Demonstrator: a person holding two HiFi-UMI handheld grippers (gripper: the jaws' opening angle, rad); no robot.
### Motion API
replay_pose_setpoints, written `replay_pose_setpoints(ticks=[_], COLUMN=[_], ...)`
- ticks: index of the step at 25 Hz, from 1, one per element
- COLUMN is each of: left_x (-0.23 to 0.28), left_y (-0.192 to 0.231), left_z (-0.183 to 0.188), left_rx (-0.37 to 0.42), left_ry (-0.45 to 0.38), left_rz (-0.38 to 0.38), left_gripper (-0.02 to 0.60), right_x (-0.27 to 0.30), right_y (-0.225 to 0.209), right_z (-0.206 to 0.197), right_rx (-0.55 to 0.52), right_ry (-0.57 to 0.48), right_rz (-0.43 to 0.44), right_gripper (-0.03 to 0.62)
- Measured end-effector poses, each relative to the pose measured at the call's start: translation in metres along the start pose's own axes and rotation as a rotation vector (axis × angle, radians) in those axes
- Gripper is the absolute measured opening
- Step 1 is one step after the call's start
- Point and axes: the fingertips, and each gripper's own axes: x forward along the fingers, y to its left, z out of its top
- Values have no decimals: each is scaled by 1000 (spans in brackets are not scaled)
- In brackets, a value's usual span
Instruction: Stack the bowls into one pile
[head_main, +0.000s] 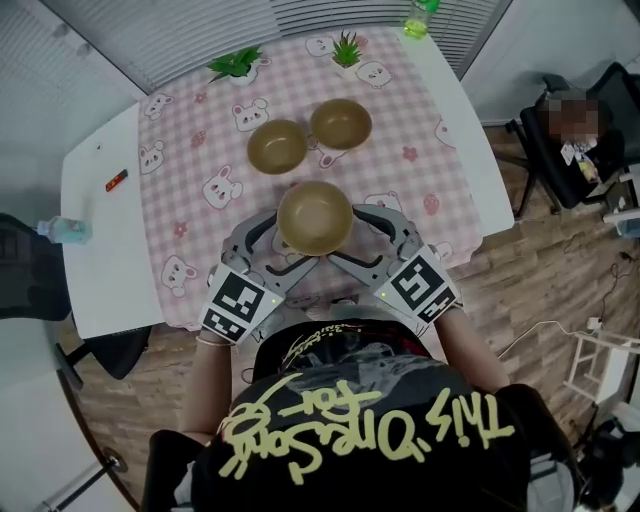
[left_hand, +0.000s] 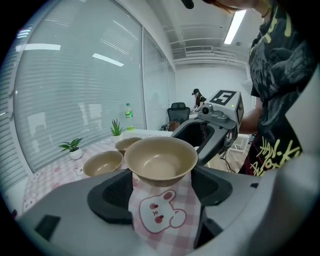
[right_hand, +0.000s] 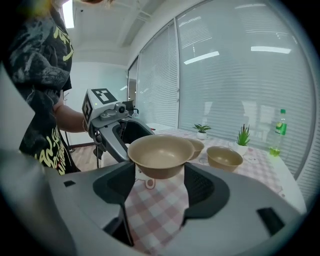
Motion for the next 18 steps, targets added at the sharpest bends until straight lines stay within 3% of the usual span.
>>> replay_pose_setpoints(ticks=[18], left_x=[-16], left_y=[13], left_z=[61], left_rx=[63], left_ry=[-54], left_rz=[85], left_gripper=[365], right_x=[-24], right_y=[-23], right_z=[56], right_rx=[-89], right_ry=[-104], right_rz=[-5], right_gripper=[310])
